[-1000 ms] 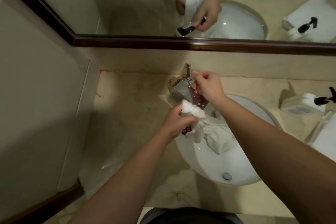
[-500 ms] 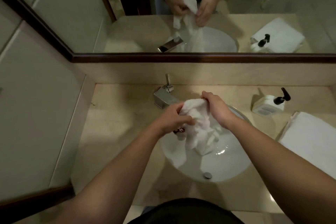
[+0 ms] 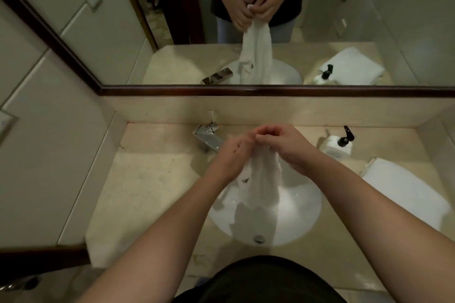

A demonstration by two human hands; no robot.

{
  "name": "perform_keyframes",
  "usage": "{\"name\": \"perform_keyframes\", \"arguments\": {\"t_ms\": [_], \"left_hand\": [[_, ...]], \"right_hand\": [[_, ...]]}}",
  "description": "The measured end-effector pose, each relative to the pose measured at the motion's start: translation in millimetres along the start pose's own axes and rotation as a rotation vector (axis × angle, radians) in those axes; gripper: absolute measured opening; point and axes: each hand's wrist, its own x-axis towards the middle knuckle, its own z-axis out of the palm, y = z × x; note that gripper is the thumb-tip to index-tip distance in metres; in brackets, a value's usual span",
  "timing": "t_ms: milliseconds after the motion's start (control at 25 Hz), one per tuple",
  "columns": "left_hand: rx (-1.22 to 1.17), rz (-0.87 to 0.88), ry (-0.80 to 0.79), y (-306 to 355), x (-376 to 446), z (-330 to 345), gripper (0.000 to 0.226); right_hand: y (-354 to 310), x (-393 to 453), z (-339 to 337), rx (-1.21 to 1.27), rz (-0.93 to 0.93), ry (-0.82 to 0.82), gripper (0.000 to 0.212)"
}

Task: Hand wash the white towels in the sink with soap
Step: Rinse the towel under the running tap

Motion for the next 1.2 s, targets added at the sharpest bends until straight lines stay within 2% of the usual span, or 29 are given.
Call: {"name": "perform_keyframes", "arguments": {"t_ms": [120,200,320,440,520,720,800,880,960,1040,1200], "left_hand": [[-0.159,-0.036,0.106,14.0,3.9,14.9,0.031],[-0.179,-0.027,0.160,22.7,6.9,25.5,0.034],[-0.204,-0.007,0.147,35.0,5.6,36.1,0.037],[-0.334,-0.020,0.183,44.7,5.2,36.2,0.040],[-0.344,-0.027,0.220,47.7,6.6,31.2,0.049],[-0.215,-0.014,0.272,41.9,4.4,12.1,0.038],[-0.099,-0.028,0.229,35.3,6.0,9.2,0.035],[0.031,-0.068,0.107,29.0,6.4,11.6,0.041],[-0.011,-0.058,0.043,29.5,1.7,16.3,0.030],[-0.094,0.011,0.069,32.8,-0.1,18.9,0.022],[-0.267,-0.039,0.121,39.9,4.6,22.9,0.026]], "right_hand": [[4.2,-7.0,-7.5,0.157,0.020,0.111,0.020],[12.7,-4.7,-14.9,0.144,0.052,0.095,0.026],[19.7,3.0,-22.7,0.023,0.066,0.072,0.035],[25.3,2.2,-23.6,-0.206,0.055,-0.017,0.044],[37.7,-0.5,-28.1,-0.233,0.092,-0.043,0.039],[38.7,-2.8,-37.7,-0.037,0.032,0.110,0.034],[26.6,-7.7,-37.4,0.056,-0.010,0.118,0.026],[18.2,-13.7,-34.4,0.145,-0.036,0.047,0.023],[10.6,-20.5,-30.4,0.148,-0.055,-0.025,0.018],[6.1,-22.3,-29.9,0.141,-0.062,-0.035,0.015],[0.1,-23.1,-36.1,0.220,-0.107,0.006,0.014]]}}
